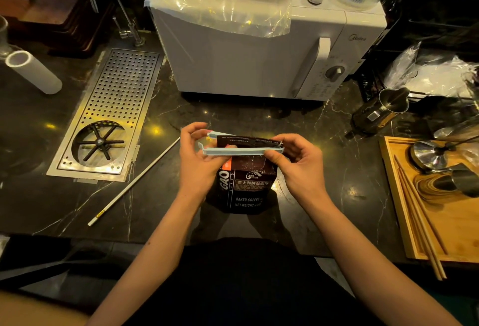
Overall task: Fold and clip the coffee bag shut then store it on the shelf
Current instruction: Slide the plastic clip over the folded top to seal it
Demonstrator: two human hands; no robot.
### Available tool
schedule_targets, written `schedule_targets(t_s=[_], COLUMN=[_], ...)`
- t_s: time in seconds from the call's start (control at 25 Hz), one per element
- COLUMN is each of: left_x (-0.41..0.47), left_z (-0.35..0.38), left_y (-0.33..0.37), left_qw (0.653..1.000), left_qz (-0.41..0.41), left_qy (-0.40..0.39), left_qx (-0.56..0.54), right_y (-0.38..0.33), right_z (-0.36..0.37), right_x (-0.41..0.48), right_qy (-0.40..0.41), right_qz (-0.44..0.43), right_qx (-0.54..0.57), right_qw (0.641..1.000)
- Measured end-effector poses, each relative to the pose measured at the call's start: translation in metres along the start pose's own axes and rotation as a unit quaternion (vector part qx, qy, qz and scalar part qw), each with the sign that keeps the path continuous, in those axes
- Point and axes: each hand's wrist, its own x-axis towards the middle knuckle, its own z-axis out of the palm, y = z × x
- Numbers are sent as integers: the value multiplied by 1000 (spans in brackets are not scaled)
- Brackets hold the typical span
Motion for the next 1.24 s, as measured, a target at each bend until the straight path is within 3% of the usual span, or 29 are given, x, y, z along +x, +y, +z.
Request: schedule_targets(t_s=[0.16,0.4,0.8,1.24], left_x=[4,21,15,14], left_z=[-11,-34,-45,-43], left_y=[4,28,19,13], left_qw=[993,948,980,983], left_qz=[46,94,-8,46], left_qy=[-58,-198,-158,-122], left_qx=[95,232,121,131], right_y=[1,-1,-1,-1], right_z=[1,1,1,3], right_x=[-1,-1,-2,-4], right_qy=[6,12,7,6], right_qz=[-4,-24,-32,-39], right_qx=[-14,-49,-71,-74], right_qw=[1000,998,997,996])
